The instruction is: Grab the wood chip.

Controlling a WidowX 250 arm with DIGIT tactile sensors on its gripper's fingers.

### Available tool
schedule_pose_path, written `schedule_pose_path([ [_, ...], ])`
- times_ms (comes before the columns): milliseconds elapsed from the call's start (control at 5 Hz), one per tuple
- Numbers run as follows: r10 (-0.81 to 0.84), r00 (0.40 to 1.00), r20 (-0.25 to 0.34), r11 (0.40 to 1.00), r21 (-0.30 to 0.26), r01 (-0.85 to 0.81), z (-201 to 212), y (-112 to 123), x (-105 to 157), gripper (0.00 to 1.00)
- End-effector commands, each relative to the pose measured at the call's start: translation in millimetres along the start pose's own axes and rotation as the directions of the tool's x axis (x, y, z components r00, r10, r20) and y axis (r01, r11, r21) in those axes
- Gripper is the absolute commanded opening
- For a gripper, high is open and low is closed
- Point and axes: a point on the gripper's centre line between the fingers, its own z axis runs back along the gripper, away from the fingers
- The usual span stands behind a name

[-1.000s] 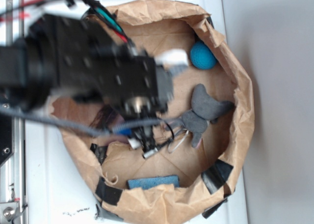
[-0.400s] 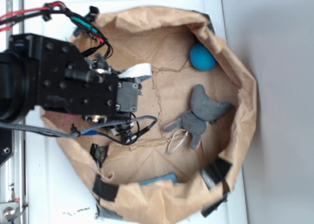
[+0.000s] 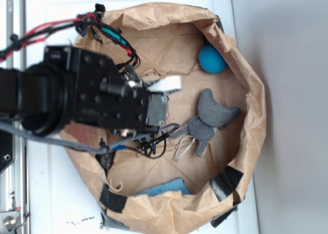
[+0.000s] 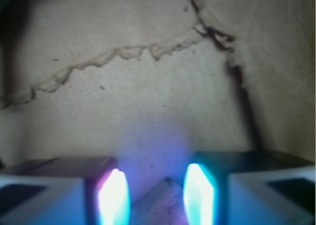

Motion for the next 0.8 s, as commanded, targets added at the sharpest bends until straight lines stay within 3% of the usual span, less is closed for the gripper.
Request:
schedule_pose_path([
  [0,0.016,0.999,-0.027,0.998,-0.054,-0.018,11,8,-1,0.0],
  [400,0.075,0.997,0.0,0.975,-0.209,-0.073,56,13,8,0.0],
  [600,0.109,0.994,-0.02,0.967,-0.231,-0.111,67,15,15,0.0],
])
